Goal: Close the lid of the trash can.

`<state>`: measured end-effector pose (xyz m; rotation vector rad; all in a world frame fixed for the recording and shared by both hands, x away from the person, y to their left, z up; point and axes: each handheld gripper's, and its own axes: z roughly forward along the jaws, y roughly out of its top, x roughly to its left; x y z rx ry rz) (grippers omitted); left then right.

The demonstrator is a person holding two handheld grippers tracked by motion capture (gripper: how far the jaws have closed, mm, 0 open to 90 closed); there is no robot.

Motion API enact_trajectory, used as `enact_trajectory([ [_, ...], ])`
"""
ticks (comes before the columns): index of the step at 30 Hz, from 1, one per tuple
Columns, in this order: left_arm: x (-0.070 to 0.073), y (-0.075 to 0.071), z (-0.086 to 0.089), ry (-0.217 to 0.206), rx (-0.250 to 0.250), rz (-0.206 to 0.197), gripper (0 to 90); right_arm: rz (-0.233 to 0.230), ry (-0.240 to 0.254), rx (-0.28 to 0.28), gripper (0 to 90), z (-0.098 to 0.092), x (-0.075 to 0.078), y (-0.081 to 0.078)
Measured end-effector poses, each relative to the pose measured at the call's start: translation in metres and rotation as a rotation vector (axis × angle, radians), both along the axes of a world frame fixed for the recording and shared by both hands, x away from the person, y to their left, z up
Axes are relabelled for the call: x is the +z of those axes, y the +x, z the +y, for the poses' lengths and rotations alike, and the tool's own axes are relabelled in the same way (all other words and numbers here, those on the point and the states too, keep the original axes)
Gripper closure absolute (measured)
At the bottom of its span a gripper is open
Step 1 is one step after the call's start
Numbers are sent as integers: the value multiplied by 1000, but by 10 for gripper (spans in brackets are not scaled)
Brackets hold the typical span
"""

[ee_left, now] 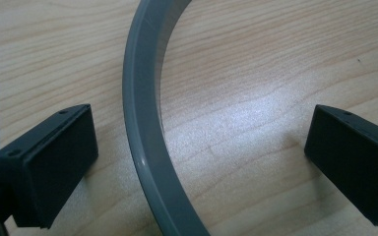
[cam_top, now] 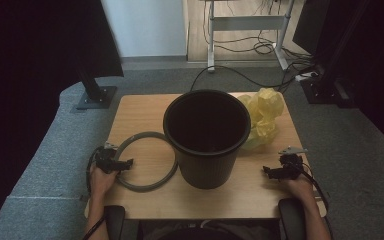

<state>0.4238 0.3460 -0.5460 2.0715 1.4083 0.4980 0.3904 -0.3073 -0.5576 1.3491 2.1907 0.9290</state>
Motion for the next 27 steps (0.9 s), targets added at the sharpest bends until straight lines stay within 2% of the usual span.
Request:
enact_trajectory([
  [4, 0, 1, 0, -1, -1, -1, 0, 1, 2, 7, 0, 0, 0, 0],
  [7, 0, 2, 0, -4, 22, -13, 19, 0, 0, 12, 0, 0, 0, 0],
  [13, 3, 2, 9, -24, 72, -64, 303, 0, 1, 17, 0, 1, 0, -1],
  [15, 3, 3, 13, -30, 93, -75, 430, 0, 1, 17, 0, 1, 0, -1],
  [19, 5, 6, 15, -30, 120, -63, 589, 0, 1, 17, 0, 1, 0, -1],
  [22, 7, 7, 13, -25, 104, -53, 735, 1, 1, 18, 0, 1, 0, -1],
  [23, 7, 7, 13, -20, 97, -49, 764, 1, 1, 18, 0, 1, 0, -1],
  [27, 9, 10, 14, -26, 85, -31, 777, 0, 0, 20, 0, 1, 0, 0],
])
